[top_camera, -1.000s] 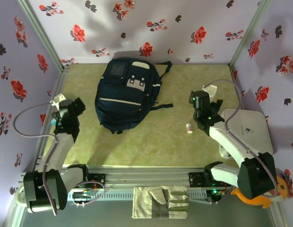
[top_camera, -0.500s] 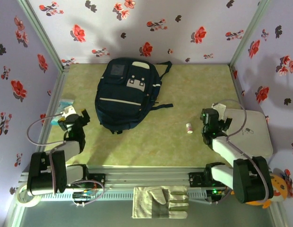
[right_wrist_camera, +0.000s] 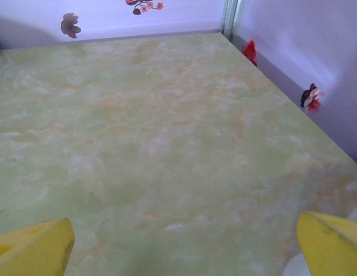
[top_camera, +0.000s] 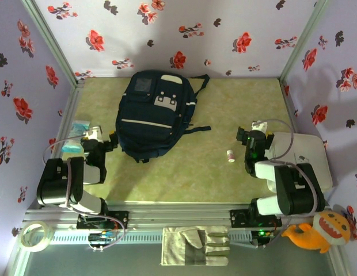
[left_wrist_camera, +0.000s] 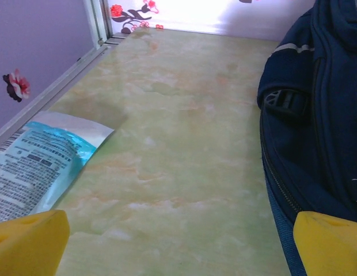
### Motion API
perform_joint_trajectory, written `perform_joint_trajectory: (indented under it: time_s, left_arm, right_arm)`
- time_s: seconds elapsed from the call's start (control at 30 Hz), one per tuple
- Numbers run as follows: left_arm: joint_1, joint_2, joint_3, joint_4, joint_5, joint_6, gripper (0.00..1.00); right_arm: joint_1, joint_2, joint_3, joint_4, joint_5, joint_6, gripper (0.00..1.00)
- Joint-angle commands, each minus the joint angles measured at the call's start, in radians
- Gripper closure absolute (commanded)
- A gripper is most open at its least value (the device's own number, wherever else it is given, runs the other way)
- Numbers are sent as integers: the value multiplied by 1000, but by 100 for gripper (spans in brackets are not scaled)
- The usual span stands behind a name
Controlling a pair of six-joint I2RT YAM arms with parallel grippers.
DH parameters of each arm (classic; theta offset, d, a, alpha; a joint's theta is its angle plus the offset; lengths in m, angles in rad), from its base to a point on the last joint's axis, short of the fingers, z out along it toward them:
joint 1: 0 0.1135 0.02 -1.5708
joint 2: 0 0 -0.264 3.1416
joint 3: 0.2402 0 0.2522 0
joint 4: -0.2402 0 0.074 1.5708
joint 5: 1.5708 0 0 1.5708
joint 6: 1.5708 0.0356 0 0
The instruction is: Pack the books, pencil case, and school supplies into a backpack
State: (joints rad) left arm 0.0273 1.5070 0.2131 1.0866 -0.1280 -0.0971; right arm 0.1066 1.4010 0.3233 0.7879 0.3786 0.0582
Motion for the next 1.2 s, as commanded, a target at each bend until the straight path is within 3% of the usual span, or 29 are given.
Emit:
perform_joint_trajectory:
  time_s: [0.0,0.27,0.37,1.17]
  left_arm:
    - [7,30,16,75,22,30,0]
    - [5,29,60,-2,-77,-5,0]
    - [-12,29,80,-66,-107,4,0]
    - [-36,38,161,-157,-106,34,0]
  right_arm:
    - [-18,61,-7,148,-76,-13,1]
    - [-28,170,22,201,-66,0,1]
    - [-46,157,48,128,-50,34,1]
    - [-58,157,49,120,-54,47,1]
